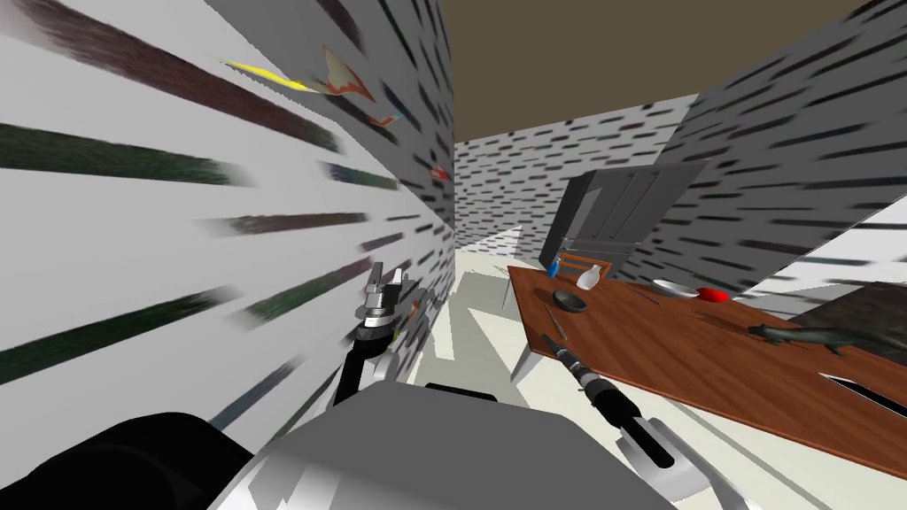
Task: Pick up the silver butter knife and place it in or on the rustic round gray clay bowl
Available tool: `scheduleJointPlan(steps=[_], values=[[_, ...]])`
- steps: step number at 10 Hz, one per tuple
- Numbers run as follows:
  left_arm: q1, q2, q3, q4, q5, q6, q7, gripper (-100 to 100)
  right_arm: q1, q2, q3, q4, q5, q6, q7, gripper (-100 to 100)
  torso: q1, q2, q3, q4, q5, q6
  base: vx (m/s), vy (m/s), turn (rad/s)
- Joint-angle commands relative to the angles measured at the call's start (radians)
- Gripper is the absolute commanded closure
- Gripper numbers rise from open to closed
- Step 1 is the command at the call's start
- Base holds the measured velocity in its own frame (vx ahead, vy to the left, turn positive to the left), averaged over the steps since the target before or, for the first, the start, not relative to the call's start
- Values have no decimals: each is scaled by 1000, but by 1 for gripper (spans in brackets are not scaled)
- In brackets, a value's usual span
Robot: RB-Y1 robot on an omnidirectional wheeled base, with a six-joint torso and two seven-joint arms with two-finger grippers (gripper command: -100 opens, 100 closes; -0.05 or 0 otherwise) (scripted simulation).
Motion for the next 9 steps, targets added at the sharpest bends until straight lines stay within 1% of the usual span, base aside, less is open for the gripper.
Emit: scheduleJointPlan(steps=[1, 2, 4, 5, 6, 7, 8, 9], values=[[0, 0, 0, 0, 0, 0, 0, 0, 0, -46, 12, 50, 13, 0, -13, -100, 0, 0, 0, 0, 0, 0, 72, 50, 95], [0, 0, 0, 0, 0, 0, 0, 0, 0, -46, 12, 63, 13, 0, -13, -100, -1, 0, 0, 0, 0, 0, 64, 32, 57], [0, 0, 0, 0, 0, 0, 0, 0, -6, -100, 37, 140, 38, -5, -26, -100, -2, 0, 0, 0, 0, 0, 99, 46, 127], [0, 0, 0, 0, 0, 0, 0, 0, -6, -100, 37, 162, 38, -5, -26, -100, -1, -2, -1, 0, 0, -1, 111, 15, 62], [0, 0, 0, 0, 0, 0, 0, 0, -6, -100, 37, 167, 38, -5, -26, -100, -3, -2, -1, 0, -1, 0, 46, -1, -7], [0, 0, 0, 0, 0, 0, 0, 0, -8, -124, 51, 202, 49, -9, -33, -100, -4, 1, 1, 0, -1, 0, 58, 7, 98], [0, 0, 0, 0, 0, 0, 0, 0, -8, -124, 51, 217, 49, -9, -33, -100, -4, 1, 1, 0, -1, 0, 61, 4, 69], [0, 0, 0, 0, 0, 0, 0, 0, -9, -147, 65, 259, 60, -13, -41, -100, -4, 1, 1, 0, -1, 0, 95, 8, 113]])
